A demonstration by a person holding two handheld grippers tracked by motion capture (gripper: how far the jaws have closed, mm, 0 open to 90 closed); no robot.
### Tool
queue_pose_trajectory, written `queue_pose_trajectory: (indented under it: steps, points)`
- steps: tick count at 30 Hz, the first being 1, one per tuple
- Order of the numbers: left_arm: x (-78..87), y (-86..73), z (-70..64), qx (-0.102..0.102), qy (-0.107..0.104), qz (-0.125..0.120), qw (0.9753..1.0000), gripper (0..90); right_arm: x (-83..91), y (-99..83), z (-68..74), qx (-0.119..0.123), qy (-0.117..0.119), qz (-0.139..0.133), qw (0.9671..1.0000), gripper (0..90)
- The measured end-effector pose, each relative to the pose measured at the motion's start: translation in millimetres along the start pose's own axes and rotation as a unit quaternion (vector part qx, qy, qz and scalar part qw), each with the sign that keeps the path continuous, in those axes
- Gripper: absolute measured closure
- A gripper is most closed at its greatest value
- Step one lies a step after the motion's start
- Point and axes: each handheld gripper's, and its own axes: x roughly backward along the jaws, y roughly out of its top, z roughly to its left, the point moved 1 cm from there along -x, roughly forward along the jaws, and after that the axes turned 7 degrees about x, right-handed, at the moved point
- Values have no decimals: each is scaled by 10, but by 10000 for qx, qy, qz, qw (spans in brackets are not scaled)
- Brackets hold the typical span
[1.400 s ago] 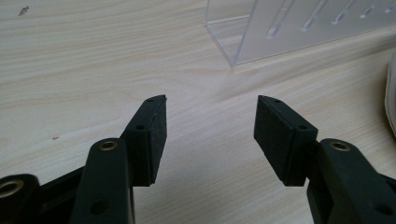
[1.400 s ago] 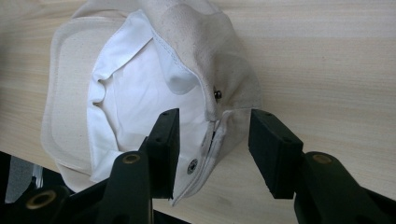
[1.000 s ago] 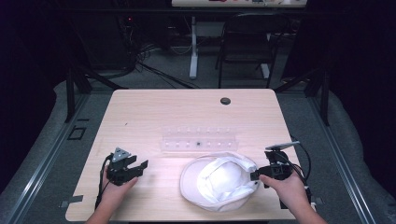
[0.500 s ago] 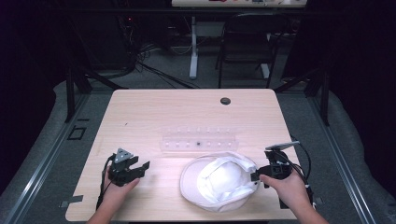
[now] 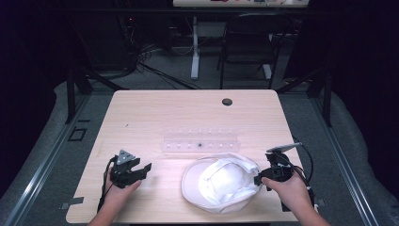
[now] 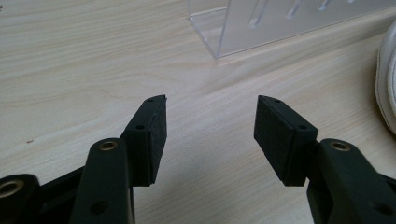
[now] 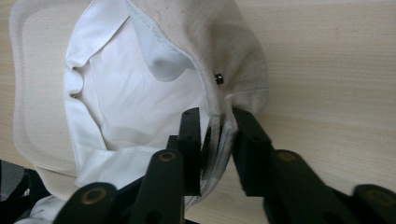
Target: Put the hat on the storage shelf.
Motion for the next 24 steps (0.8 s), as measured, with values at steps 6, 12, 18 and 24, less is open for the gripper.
queue_pose_trajectory:
  steps: [6,12,18,24]
  points:
    - [-4,-3,-5,-16,11,14,10000,443,-4,35,2,7,-30,-31,10000,803]
    - [-7,-3,-2,-10,14,17,10000,444,75,109,48,122,-30,-44,9999,817]
    - [-8,-4,-3,-27,20,30,10000,443,157,160,120,149,60,-86,9998,818]
    - [-10,-3,-8,-25,16,25,10000,444,259,221,175,147,306,10,9994,819]
